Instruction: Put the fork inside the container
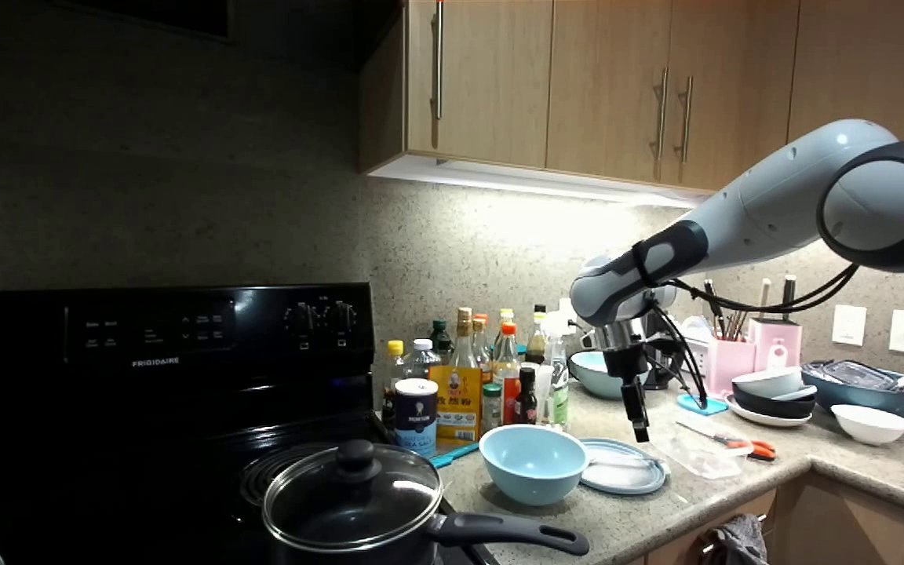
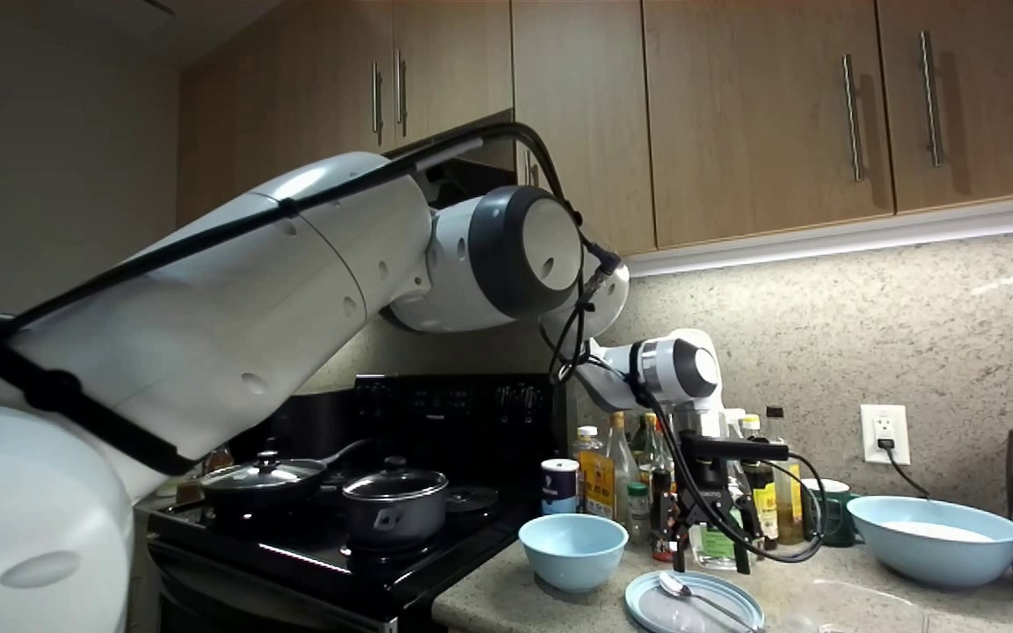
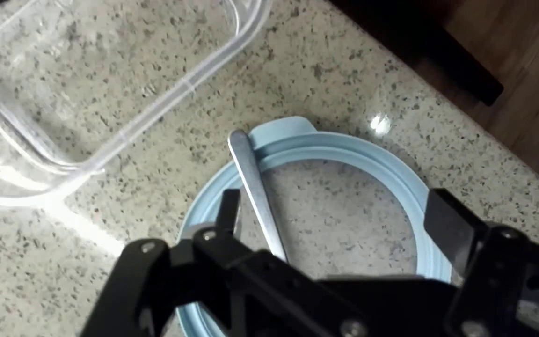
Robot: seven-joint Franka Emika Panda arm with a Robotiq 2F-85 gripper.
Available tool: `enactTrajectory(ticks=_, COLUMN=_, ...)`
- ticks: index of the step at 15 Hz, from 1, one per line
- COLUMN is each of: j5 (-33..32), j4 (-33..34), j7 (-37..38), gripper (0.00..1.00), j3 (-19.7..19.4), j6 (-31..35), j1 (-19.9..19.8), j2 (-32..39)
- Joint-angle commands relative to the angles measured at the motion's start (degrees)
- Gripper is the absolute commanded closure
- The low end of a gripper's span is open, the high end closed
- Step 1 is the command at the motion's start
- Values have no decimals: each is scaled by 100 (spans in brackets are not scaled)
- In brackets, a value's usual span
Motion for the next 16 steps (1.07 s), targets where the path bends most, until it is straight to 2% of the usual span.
enactTrajectory(ticks=1, j5=-352, j4=295, j7=1, gripper=0, j3=-1, j6=-244, j1=302, j2=203)
enactTrajectory(ticks=5, j5=-432, j4=619, j7=123, gripper=0, j3=-27, j6=-504, j1=466, j2=464)
enactTrajectory(ticks=6, j5=-352, j4=370, j7=41, gripper=0, j3=63, j6=-309, j1=423, j2=314)
enactTrajectory(ticks=9, j5=-372, j4=524, j7=53, gripper=0, j3=38, j6=-365, j1=431, j2=443)
enactTrajectory(ticks=13, j5=-470, j4=795, j7=-983, gripper=0, j3=98, j6=75, j1=200, j2=835)
enactTrajectory(ticks=16, j5=-451, j4=936, j7=-1400, gripper=0, j3=53, j6=284, j1=117, j2=1023)
